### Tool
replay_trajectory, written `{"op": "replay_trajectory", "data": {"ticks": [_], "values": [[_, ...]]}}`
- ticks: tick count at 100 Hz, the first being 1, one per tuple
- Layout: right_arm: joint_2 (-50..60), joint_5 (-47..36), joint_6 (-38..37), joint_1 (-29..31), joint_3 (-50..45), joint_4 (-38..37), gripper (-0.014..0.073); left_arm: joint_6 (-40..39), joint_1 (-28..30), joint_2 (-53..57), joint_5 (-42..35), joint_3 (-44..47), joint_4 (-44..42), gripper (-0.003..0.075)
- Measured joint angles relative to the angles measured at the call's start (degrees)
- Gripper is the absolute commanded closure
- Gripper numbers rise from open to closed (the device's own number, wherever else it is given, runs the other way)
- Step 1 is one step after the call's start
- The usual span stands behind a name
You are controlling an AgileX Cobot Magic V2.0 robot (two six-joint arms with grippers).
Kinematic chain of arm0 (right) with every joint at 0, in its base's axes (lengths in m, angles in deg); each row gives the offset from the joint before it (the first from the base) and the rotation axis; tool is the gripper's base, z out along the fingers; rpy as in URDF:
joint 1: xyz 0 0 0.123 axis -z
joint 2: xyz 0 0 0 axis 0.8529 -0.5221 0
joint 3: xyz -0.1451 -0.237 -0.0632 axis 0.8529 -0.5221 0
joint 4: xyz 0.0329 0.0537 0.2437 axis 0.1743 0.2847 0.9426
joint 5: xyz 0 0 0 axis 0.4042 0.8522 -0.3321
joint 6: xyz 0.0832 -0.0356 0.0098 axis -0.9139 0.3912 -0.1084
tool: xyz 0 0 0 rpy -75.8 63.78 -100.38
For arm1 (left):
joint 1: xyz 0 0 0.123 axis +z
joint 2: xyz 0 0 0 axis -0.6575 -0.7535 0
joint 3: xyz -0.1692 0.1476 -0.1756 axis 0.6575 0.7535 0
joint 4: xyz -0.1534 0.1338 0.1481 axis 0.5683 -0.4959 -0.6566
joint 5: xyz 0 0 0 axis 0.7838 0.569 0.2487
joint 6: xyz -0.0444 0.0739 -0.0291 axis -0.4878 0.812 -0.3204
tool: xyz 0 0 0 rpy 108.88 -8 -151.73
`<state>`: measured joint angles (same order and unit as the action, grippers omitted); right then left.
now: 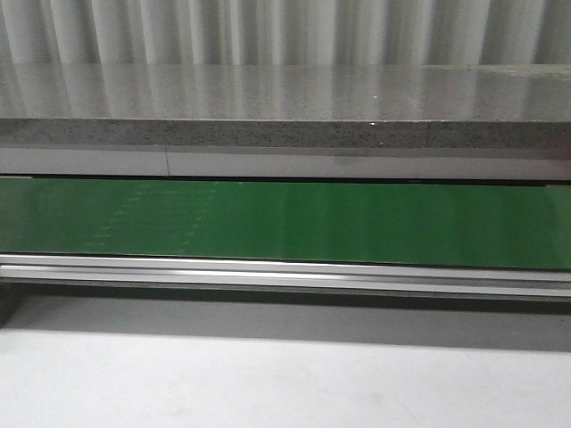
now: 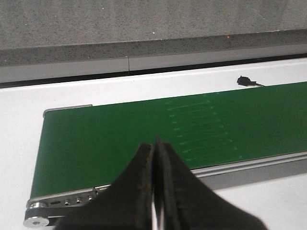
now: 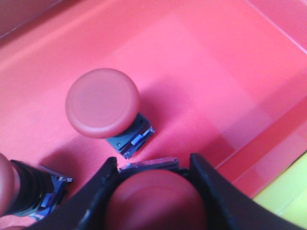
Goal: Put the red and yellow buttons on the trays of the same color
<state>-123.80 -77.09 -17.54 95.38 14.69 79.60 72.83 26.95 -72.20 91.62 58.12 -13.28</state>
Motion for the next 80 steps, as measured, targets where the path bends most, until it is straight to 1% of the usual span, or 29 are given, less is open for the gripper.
{"op": "replay_trajectory", "data": {"ticks": [12, 19, 26, 38, 45, 50, 68, 80], "values": [[-0.1, 0.0, 0.0, 0.0, 0.0, 0.3, 0.0522, 0.0, 0.0, 0.0, 0.0, 0.0, 0.0, 0.0741], [-0.4, 0.0, 0.0, 0.0, 0.0, 0.7, 0.048, 0.0, 0.0, 0.0, 0.0, 0.0, 0.0, 0.0741], [-0.7, 0.0, 0.0, 0.0, 0.0, 0.8, 0.0392, 0.0, 0.0, 0.0, 0.0, 0.0, 0.0, 0.0741], [-1.4, 0.0, 0.0, 0.0, 0.0, 1.0, 0.0173, 0.0, 0.0, 0.0, 0.0, 0.0, 0.0, 0.0741], [-1.4, -0.1, 0.0, -0.1, 0.0, 1.0, 0.009, 0.0, 0.0, 0.0, 0.0, 0.0, 0.0, 0.0741], [-1.4, -0.2, -0.1, -0.1, 0.0, 1.0, 0.0069, 0.0, 0.0, 0.0, 0.0, 0.0, 0.0, 0.0741], [-1.2, -0.2, -0.1, -0.1, 0.0, 1.1, 0.0071, 0.0, 0.0, 0.0, 0.0, 0.0, 0.0, 0.0741], [1.4, 1.5, -0.1, -0.1, 0.0, 1.1, 0.0071, 0.1, 0.0, 0.0, 0.0, 0.0, 0.0, 0.0741]]}}
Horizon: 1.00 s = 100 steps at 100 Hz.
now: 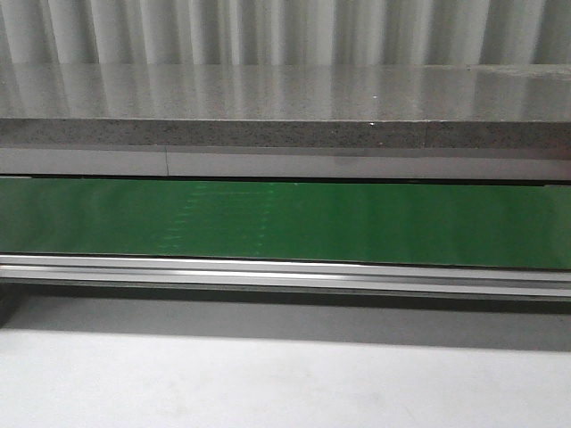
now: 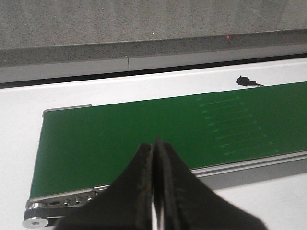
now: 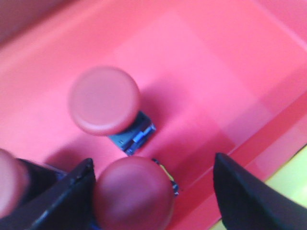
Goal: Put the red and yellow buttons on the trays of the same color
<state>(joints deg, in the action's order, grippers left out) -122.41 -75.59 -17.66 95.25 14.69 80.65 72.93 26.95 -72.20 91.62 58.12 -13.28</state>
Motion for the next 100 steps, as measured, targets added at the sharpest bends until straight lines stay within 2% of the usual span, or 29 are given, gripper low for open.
{"op": "replay_trajectory", "data": {"ticks": [9, 16, 22, 23, 24, 25, 32, 33, 44, 68, 100], "values": [[3.2, 1.8, 0.0, 0.0, 0.0, 0.0, 0.0087, 0.0, 0.0, 0.0, 0.0, 0.0, 0.0, 0.0741], [5.8, 3.9, 0.0, 0.0, 0.0, 0.0, 0.0162, 0.0, 0.0, 0.0, 0.0, 0.0, 0.0, 0.0741], [8.3, 6.2, 0.0, -0.3, 0.0, 0.0, 0.0295, 0.0, 0.0, 0.0, 0.0, 0.0, 0.0, 0.0741], [8.6, 6.5, 0.0, -0.3, 0.0, 0.0, 0.0295, 0.0, 0.0, 0.0, 0.0, 0.0, 0.0, 0.0741], [9.2, 7.0, 0.0, -0.4, 0.0, 0.0, 0.034, 0.0, 0.0, 0.0, 0.0, 0.0, 0.0, 0.0741], [9.4, 7.3, 0.0, -0.4, 0.0, 0.0, 0.034, 0.0, 0.0, 0.0, 0.0, 0.0, 0.0, 0.0741], [12.3, 10.4, 0.0, -0.9, 0.0, 0.0, 0.048, 0.0, 0.0, 0.0, 0.0, 0.0, 0.0, 0.0741], [12.9, 11.1, 0.0, -1.1, 0.0, 0.0, 0.0519, 0.0, 0.0, 0.0, 0.0, 0.0, 0.0, 0.0741], [17.1, 16.0, 0.0, -2.8, 0.0, 0.1, 0.0662, 0.0, 0.0, 0.0, 0.0, 0.0, 0.0, 0.0741], [26.2, 23.6, 0.0, -10.5, 0.0, 0.4, 0.0659, 0.0, 0.0, 0.0, 0.0, 0.0, 0.0, 0.0741], [33.2, 30.0, 1.0, -26.3, 0.0, 0.5, 0.0659, 0.0, 0.0, 0.0, 0.0, 0.0, 0.0, 0.0741]]}}
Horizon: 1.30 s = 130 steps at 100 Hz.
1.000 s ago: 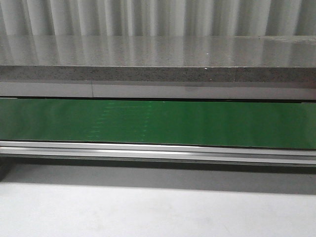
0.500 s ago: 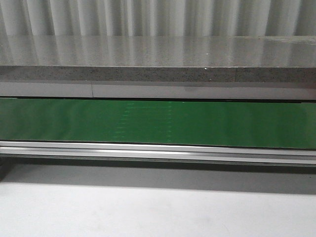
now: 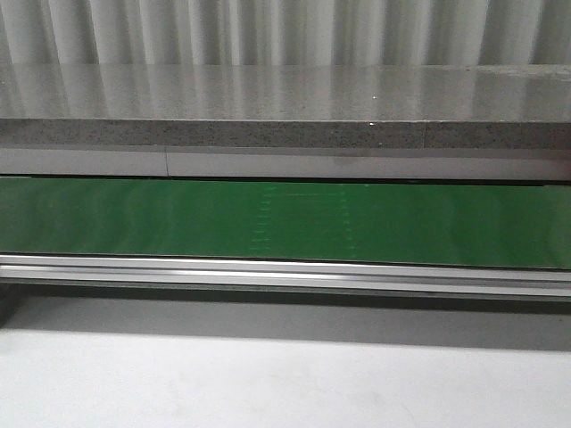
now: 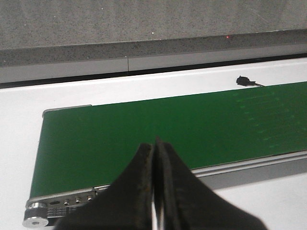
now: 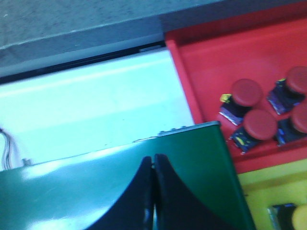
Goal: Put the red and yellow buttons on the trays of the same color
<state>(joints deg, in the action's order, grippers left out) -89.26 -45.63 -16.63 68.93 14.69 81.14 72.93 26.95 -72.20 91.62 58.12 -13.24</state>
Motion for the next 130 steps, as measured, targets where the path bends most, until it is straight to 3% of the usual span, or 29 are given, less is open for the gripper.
{"op": "replay_trajectory", "data": {"ticks": [22, 36, 78, 130], "values": [[1.8, 1.5, 4.3, -9.1, 0.0, 0.0, 0.0659, 0.0, 0.0, 0.0, 0.0, 0.0, 0.0, 0.0741], [3.8, 2.4, 6.4, -11.9, 0.0, 0.1, 0.0659, 0.0, 0.0, 0.0, 0.0, 0.0, 0.0, 0.0741], [14.0, 3.2, 10.6, -12.1, -2.7, 0.1, 0.0659, 0.0, 0.0, 0.0, 0.0, 0.0, 0.0, 0.0741], [36.9, -1.9, 9.7, -12.1, -24.0, 0.1, 0.0659, 0.0, 0.0, 0.0, 0.0, 0.0, 0.0, 0.0741]]}}
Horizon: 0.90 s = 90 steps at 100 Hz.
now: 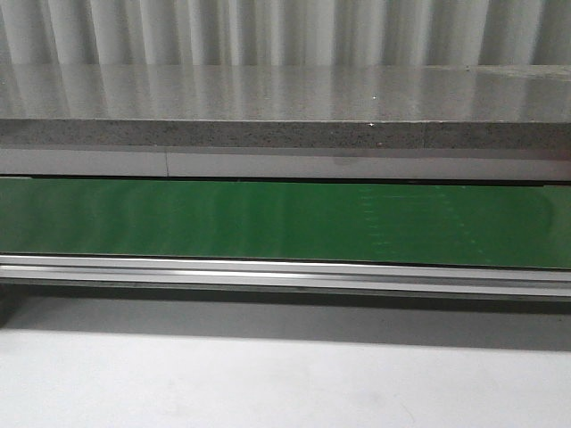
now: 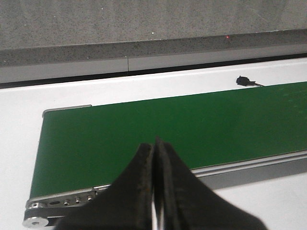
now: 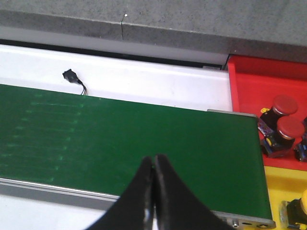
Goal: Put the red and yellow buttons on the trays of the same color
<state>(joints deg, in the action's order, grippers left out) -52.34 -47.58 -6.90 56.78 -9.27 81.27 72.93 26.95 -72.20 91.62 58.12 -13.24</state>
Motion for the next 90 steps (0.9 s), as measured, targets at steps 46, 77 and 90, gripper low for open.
{"op": "replay_trajectory", "data": {"ticks": [46, 77, 90], "values": [[16.3, -26.5, 1.3, 4.7, -22.9, 4.6, 0.0659, 0.0, 0.0, 0.0, 0.0, 0.0, 0.0, 0.0741], [27.8, -34.3, 2.9, 8.3, -35.6, 4.8, 0.0659, 0.0, 0.0, 0.0, 0.0, 0.0, 0.0, 0.0741], [31.9, -32.2, 2.9, 8.6, -37.1, 4.4, 0.0659, 0.0, 0.0, 0.0, 0.0, 0.0, 0.0, 0.0741]]}}
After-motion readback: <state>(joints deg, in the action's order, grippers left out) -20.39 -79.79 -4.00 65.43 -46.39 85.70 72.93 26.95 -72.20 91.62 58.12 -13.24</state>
